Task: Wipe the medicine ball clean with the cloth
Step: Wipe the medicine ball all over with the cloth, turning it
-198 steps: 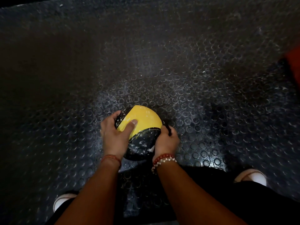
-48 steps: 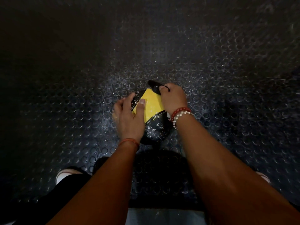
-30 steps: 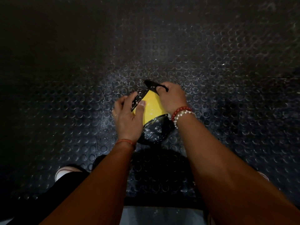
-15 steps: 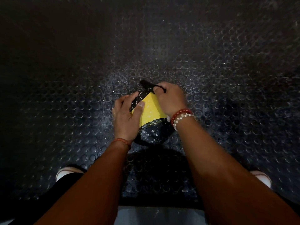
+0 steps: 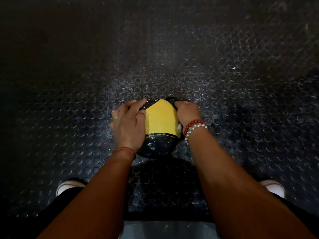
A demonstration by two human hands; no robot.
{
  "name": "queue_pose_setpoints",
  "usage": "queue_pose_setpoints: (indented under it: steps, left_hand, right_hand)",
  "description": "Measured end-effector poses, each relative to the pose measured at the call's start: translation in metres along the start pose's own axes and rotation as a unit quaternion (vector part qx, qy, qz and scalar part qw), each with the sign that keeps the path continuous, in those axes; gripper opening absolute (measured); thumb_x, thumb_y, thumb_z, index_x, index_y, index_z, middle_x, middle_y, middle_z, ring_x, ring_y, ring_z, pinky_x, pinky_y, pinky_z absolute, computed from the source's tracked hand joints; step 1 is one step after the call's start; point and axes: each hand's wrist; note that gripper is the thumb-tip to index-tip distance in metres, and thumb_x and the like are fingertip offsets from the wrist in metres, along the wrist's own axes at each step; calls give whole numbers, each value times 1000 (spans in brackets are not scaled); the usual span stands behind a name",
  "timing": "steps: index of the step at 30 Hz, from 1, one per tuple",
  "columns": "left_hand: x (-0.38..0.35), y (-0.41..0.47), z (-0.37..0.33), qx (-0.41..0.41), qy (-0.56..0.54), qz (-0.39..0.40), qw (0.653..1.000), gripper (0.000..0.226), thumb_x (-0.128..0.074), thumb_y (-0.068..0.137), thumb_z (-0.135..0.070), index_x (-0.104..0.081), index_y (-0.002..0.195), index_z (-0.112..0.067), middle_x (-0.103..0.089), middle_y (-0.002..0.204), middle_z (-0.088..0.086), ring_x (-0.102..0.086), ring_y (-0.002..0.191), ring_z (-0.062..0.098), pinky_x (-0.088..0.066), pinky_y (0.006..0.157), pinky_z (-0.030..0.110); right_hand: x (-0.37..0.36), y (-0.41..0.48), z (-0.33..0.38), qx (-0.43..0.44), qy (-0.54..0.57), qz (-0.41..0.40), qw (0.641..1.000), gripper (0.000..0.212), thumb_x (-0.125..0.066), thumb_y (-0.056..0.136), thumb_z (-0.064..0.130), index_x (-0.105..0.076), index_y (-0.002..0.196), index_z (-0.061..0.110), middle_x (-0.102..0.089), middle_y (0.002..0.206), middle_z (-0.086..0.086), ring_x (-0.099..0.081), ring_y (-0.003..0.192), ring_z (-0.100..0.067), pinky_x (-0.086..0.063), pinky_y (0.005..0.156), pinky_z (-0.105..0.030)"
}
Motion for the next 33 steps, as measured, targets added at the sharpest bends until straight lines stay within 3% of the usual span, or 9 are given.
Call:
queue_pose_setpoints:
  steps: [2,7,10,14,18,21,27,30,33]
  left_hand:
    - [3,5,-7,22,21,-13,999,37,-40,99,-31,-63,127,-39,-51,134,-10,-37,115,10,-32,106,40]
    - [4,6,-2,73,-10,-37,997,36,-55,96,-47,-61,126,-28,-52,129,-5,-38,125,19,-26,94,26]
    - [7,2,5,71,-45,-51,995,36,-60,93,-47,-62,123,-28,-51,121,-11,-40,117,15,-33,94,29]
    - [13,1,16,78,-91,-47,992,31,-58,94,-46,-62,121,-32,-51,123,-11,-44,122,16,-37,104,36]
    - [21,10,18,120,-127,-41,984,27,-57,96,-38,-65,120,-27,-58,126,-5,-51,121,18,-41,107,40]
    - [28,20,14,165,-160,-46,972,23,-54,96,-27,-66,115,-22,-60,116,-7,-53,109,15,-41,94,31]
    - [30,7,25,169,-182,-69,966,19,-54,97,-31,-65,110,-22,-62,112,-11,-54,102,10,-38,86,27]
    - [28,3,28,158,-174,-74,969,19,-60,95,-39,-64,108,-26,-63,118,-10,-56,109,11,-41,94,28]
    - [29,3,31,160,-173,-77,969,16,-64,93,-40,-64,106,-30,-64,120,-8,-57,114,14,-43,102,33]
  right_hand:
    - [-12,-8,-1,60,-28,-15,998,21,-50,94,32,-66,100,20,-63,82,0,-57,62,-16,-46,51,-26]
    - [-30,-19,6,209,-78,0,975,22,-52,92,34,-69,97,23,-62,79,4,-57,69,-17,-47,62,-29]
    - [-24,-13,2,144,-20,22,989,21,-51,94,31,-69,94,21,-62,77,1,-56,66,-14,-44,58,-27]
    - [-26,-1,-32,-45,87,30,995,30,-48,94,29,-68,106,10,-64,119,-8,-58,110,-23,-44,101,-40]
    - [-37,-13,-53,-168,222,21,960,36,-51,89,43,-64,106,14,-65,112,-7,-61,104,-27,-48,96,-43]
    - [-53,-27,-49,-50,190,-16,980,32,-53,87,49,-61,98,20,-63,99,0,-60,86,-18,-49,77,-33]
    - [-61,-29,-33,220,1,-48,974,22,-52,88,39,-65,100,26,-60,102,1,-59,89,-18,-49,78,-33]
    - [-59,-23,-30,191,59,-30,979,18,-52,89,34,-66,92,23,-65,89,1,-59,81,-18,-50,77,-37]
    - [-50,-17,-32,49,149,-8,988,24,-53,94,22,-66,110,10,-66,104,-6,-61,99,-28,-47,88,-39]
Point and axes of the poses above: each hand's wrist, its own y-axis towards the middle knuckle, its own x-axis out of the back of the hand, z = x × y
